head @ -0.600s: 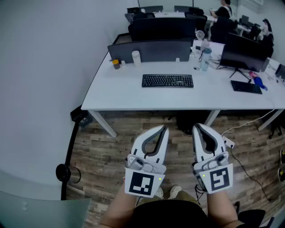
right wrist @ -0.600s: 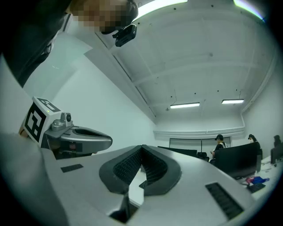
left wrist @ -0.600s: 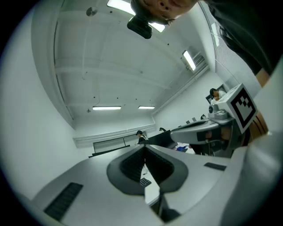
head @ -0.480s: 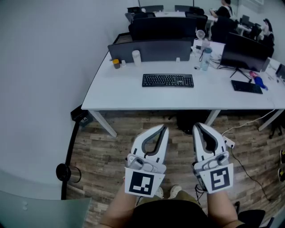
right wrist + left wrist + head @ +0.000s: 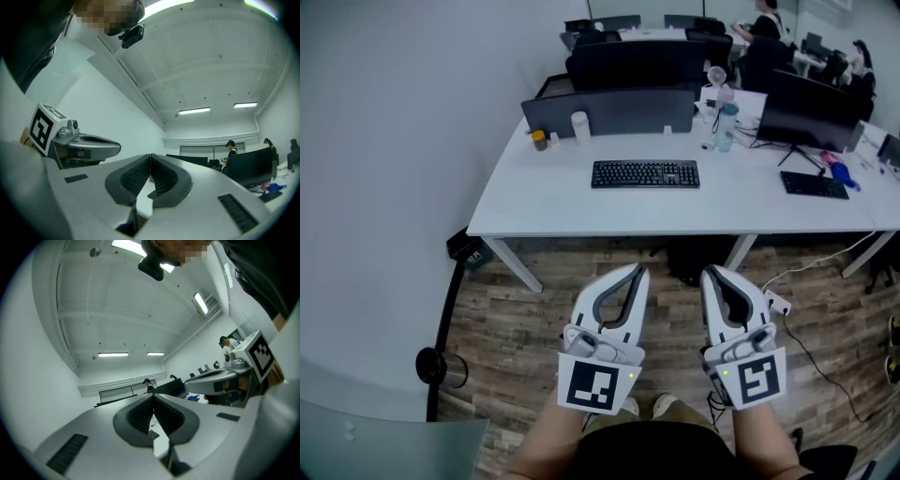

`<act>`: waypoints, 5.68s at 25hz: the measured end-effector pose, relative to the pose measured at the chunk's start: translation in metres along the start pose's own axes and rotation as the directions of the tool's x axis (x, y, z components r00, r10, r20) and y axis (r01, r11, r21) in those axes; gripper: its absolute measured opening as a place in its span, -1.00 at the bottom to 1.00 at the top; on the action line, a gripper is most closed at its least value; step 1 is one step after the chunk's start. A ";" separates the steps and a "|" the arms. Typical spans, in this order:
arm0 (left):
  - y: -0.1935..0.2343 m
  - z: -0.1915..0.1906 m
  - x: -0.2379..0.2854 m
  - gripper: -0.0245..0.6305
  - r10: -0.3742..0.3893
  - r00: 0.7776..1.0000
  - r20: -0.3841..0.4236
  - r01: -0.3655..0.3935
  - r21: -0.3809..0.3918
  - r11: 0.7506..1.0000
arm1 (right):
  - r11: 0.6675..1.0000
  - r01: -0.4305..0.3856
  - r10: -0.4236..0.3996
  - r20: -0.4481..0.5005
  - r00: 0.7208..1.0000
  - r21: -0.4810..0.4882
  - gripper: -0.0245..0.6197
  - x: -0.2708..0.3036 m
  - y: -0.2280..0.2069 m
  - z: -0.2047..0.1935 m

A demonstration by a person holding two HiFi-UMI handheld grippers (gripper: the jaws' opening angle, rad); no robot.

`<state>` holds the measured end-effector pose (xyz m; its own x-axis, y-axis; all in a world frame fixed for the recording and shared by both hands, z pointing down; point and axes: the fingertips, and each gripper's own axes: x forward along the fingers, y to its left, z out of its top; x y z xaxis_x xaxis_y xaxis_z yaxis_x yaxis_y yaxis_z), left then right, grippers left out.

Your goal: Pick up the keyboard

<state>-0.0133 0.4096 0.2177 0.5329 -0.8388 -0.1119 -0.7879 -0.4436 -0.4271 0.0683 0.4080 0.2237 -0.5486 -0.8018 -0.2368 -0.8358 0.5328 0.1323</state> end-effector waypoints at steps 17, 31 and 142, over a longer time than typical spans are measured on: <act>-0.026 -0.002 0.018 -0.90 0.061 0.998 -0.022 -0.061 -0.002 0.998 | 0.997 -0.051 0.051 0.005 0.999 0.059 -0.82 -0.032 -0.039 -0.023; 0.042 -0.068 0.098 -0.90 0.072 0.997 -0.039 -0.072 0.000 0.997 | 0.998 -0.026 0.027 -0.021 0.999 0.056 -0.82 0.067 -0.080 -0.079; 0.255 -0.387 0.453 -0.10 -0.091 0.920 -0.381 -0.029 -0.297 0.954 | 0.967 -0.102 0.207 -0.483 0.851 0.233 -0.06 0.447 -0.302 -0.360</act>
<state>-0.0925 -0.2062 0.4054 0.4441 -0.8518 0.2780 -0.8591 -0.4929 -0.1379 0.0681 -0.2082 0.4243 -0.6492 -0.7028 0.2907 -0.7474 0.6604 -0.0725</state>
